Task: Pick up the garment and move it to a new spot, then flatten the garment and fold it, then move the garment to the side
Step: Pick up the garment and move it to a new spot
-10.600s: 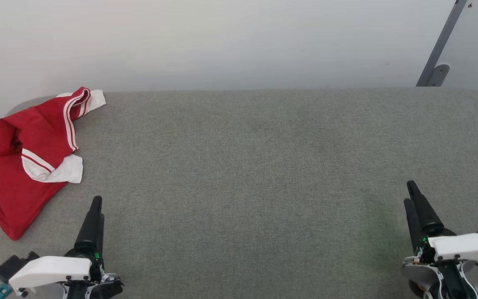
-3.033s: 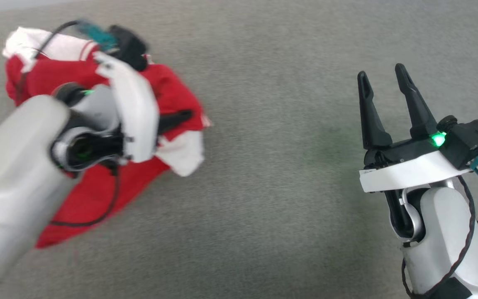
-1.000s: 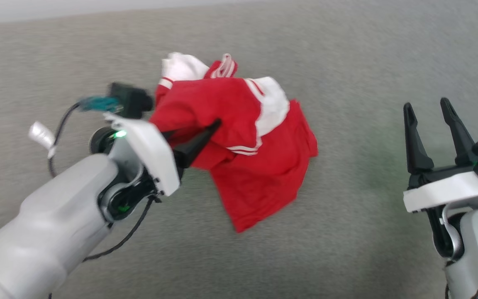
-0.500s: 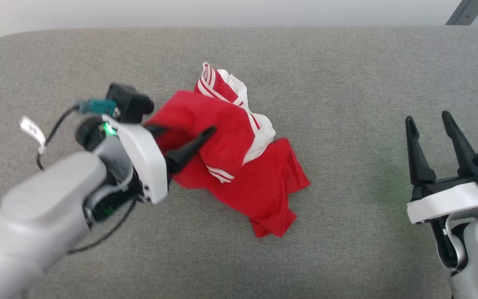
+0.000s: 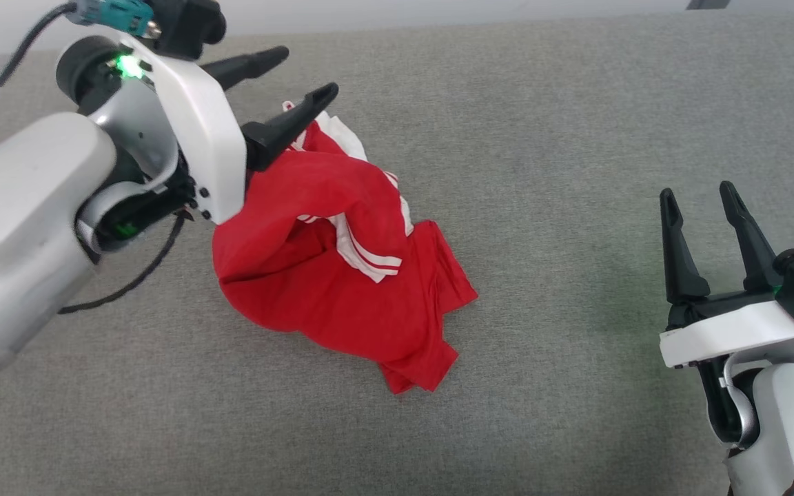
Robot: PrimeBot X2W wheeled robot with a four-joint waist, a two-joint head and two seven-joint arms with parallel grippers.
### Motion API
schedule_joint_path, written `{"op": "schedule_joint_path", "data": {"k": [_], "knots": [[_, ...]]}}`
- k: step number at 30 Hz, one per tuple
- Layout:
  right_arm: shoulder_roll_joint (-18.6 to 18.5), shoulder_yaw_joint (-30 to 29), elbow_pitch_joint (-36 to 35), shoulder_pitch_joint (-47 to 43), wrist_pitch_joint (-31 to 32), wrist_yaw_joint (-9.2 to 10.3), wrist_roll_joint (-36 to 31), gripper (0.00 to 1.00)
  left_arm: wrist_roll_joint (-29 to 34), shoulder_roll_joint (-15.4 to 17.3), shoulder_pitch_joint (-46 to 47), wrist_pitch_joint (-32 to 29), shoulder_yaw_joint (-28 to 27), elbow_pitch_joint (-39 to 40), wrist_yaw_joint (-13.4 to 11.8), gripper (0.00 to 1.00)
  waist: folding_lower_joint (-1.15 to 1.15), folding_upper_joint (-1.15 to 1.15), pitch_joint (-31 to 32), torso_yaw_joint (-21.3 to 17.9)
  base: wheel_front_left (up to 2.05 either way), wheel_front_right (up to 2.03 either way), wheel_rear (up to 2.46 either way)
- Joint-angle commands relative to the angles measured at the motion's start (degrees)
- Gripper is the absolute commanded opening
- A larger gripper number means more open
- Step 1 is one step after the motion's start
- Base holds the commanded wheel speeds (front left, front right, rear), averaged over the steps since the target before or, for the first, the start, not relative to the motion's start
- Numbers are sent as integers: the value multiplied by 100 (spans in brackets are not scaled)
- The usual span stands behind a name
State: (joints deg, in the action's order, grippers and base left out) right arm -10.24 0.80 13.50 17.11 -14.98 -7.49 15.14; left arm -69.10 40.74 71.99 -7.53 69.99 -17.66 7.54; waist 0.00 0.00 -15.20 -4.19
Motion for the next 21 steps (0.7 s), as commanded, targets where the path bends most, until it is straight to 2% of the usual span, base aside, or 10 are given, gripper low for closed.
{"op": "schedule_joint_path", "data": {"k": [1,7,16,19,21], "knots": [[30,-17,-4,-26,-27,-1,13,100,-74,47,58,42,-35,-2,-14,100,0,0,1,-35,0,0,0],[36,-81,-67,-146,-27,-1,-57,100,-197,209,-386,612,-186,-84,-76,100,0,0,135,-5,0,0,0],[-208,-42,-162,-256,-27,-1,-133,100,-350,482,-1898,2102,-418,6,-726,100,0,0,348,469,0,0,0],[-340,11,-147,-233,-22,-1,-137,100,-266,442,-2577,2264,-772,-80,-910,100,0,0,410,661,0,0,0],[-399,18,-146,-238,14,-1,-127,100,-85,322,-2914,2278,-1269,-61,-945,100,0,0,438,741,0,0,0]]}}
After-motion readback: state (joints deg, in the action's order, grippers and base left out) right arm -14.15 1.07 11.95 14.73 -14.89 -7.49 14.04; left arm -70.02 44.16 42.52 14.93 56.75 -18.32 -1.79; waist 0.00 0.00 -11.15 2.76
